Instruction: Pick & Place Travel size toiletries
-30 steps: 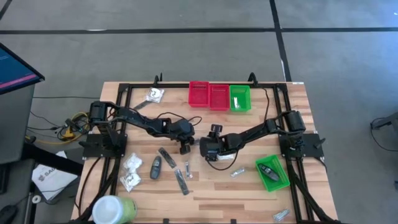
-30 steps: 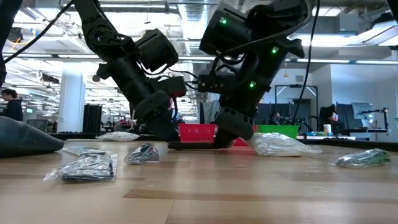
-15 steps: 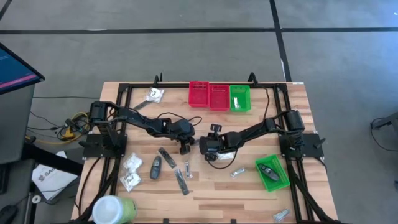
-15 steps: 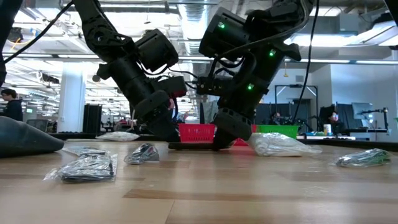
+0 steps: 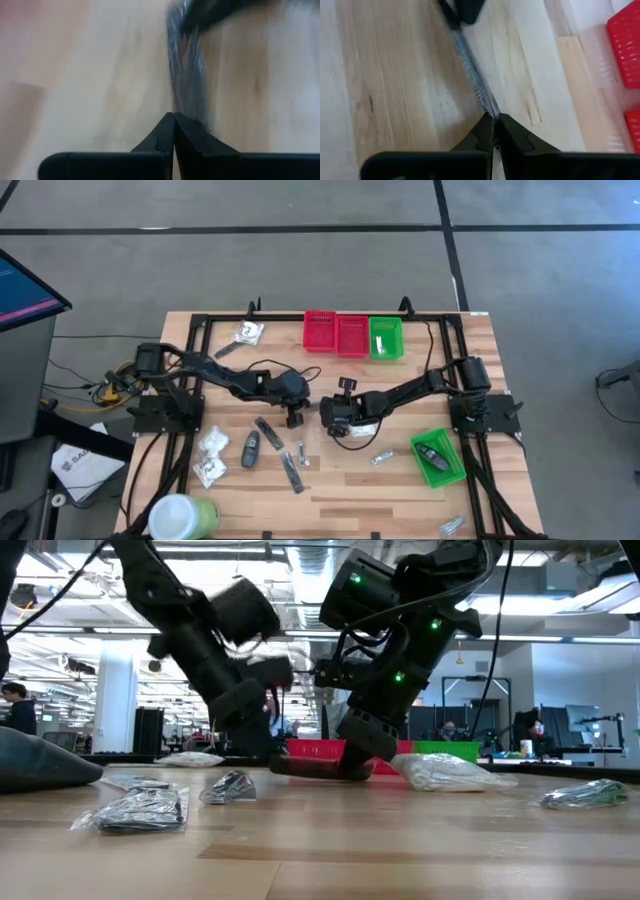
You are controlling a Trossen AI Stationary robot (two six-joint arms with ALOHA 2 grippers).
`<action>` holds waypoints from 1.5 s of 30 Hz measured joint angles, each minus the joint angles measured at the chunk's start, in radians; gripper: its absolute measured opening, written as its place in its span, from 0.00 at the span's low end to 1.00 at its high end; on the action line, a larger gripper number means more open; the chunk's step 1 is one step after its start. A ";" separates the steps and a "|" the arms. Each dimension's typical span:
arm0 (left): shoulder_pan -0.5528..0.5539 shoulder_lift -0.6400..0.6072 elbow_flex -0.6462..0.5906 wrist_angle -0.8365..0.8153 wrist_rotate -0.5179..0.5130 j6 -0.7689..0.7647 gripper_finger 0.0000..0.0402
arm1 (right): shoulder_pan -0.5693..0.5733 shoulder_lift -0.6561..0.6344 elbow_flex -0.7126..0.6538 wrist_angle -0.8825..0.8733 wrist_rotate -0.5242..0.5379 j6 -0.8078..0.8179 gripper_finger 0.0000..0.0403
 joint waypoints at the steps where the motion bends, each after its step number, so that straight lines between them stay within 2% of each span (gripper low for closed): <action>1: -0.011 -0.030 -0.007 0.015 -0.050 0.000 0.00 | 0.003 0.000 0.000 -0.001 0.000 0.004 0.01; 7: -0.091 -0.221 -0.113 0.074 -0.405 0.023 0.01 | 0.005 -0.018 -0.003 -0.042 0.006 0.060 0.01; 10: -0.113 -0.322 -0.172 0.119 -0.505 0.023 0.01 | 0.004 -0.040 -0.005 -0.064 0.015 0.092 0.00; 17: -0.116 -0.474 -0.294 0.235 -0.521 0.023 0.01 | -0.005 -0.133 -0.005 -0.066 0.066 0.197 0.00; 29: -0.116 -0.487 -0.318 0.326 -0.494 0.023 0.01 | -0.126 -0.316 -0.003 -0.043 0.036 0.284 0.00; 37: -0.116 -0.487 -0.318 0.335 -0.493 0.023 0.01 | -0.290 -0.445 -0.003 -0.099 -0.050 0.337 0.00; 43: -0.116 -0.487 -0.318 0.343 -0.467 0.023 0.01 | -0.483 -0.452 -0.003 -0.193 -0.172 0.393 0.00; 45: -0.116 -0.487 -0.318 0.343 -0.467 0.023 0.01 | -0.533 -0.419 0.000 -0.180 -0.214 0.397 0.00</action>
